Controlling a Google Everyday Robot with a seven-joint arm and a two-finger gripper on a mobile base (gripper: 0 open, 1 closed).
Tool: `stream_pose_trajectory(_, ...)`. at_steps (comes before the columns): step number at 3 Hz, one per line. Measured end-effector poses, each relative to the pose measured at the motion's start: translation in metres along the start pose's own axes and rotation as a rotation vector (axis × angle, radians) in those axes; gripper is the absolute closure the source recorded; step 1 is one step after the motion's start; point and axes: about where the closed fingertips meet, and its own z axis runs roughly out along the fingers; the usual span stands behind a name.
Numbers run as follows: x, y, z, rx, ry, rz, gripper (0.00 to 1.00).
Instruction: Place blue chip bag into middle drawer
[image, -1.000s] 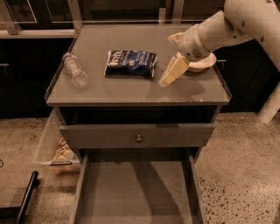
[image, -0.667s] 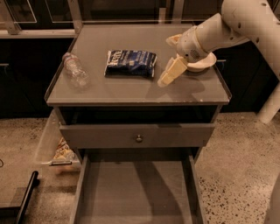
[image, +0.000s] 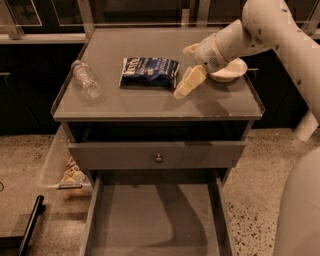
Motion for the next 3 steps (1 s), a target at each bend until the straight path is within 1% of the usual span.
stream_pose_trajectory(1,-0.001,-0.001,0.001,-0.001,-0.001,0.0,0.0)
stream_pose_trajectory(2,0.0,-0.003,0.004,0.018,-0.011,0.011,0.0)
stream_pose_trajectory(3,-0.016,-0.015,0.024,0.04,-0.09,0.008,0.0)
